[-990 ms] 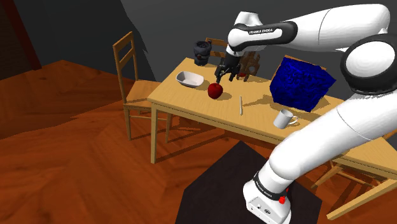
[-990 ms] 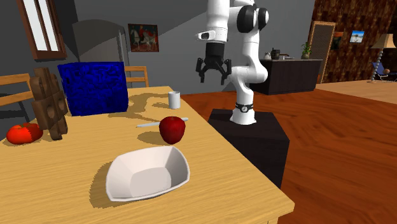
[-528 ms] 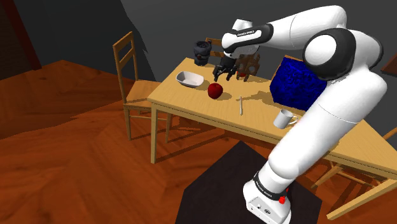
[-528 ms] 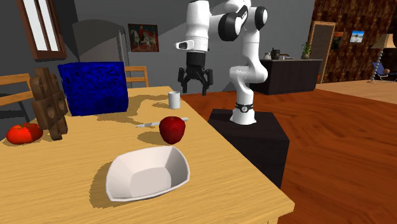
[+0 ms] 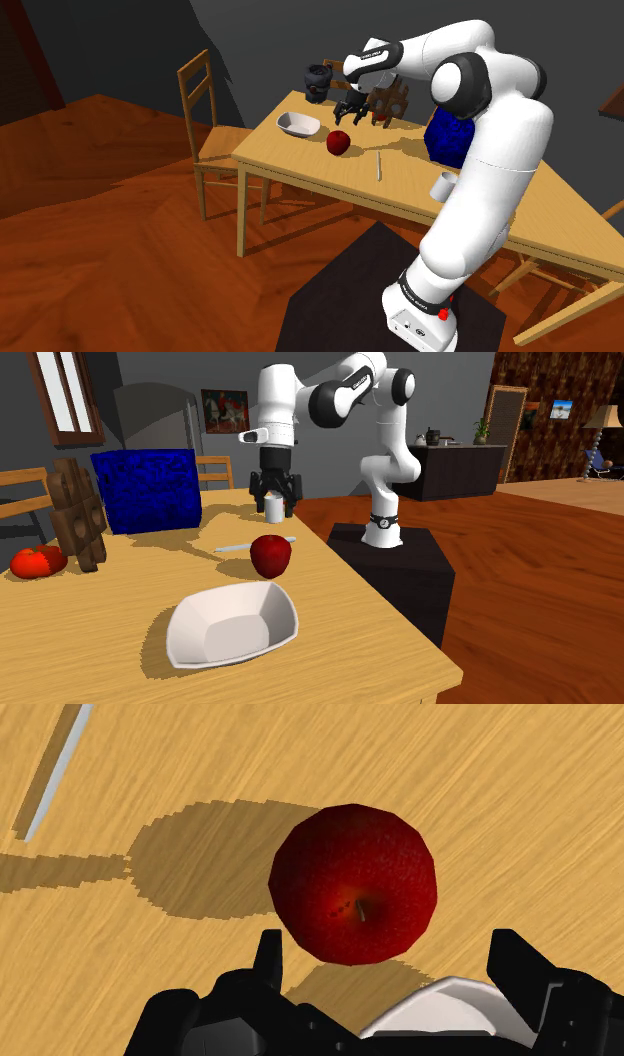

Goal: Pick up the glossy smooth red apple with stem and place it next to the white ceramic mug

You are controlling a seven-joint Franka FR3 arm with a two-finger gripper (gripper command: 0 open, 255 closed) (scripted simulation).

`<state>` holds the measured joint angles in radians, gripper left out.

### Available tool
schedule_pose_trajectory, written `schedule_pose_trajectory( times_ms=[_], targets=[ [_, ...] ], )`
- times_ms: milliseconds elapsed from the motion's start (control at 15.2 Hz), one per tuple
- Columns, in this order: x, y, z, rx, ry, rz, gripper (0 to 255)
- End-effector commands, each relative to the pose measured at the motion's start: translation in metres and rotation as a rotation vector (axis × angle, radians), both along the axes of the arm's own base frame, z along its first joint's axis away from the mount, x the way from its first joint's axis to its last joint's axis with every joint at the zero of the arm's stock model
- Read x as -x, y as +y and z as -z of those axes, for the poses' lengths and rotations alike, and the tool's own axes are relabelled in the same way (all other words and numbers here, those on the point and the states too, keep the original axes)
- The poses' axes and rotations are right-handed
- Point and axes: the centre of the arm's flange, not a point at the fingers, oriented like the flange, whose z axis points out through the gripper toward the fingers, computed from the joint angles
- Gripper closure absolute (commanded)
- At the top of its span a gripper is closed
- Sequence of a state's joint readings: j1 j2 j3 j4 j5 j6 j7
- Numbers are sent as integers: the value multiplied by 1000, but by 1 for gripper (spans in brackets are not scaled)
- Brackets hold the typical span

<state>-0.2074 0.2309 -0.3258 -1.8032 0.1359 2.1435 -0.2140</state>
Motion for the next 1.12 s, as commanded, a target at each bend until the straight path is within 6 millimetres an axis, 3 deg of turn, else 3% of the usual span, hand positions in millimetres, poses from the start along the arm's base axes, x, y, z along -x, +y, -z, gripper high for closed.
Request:
schedule_pose_trajectory(
  times_ms=[0, 396, 858, 924, 1056],
  targets=[
    [-5, -4, 11, -1, -2, 3, 0],
    [-9, -5, 41, -1, -2, 3, 0],
    [-9, -5, 41, -1, -2, 3, 0],
    [-9, -5, 41, -1, -2, 3, 255],
    [-9, -5, 41, -1, -2, 3, 255]
  ],
)
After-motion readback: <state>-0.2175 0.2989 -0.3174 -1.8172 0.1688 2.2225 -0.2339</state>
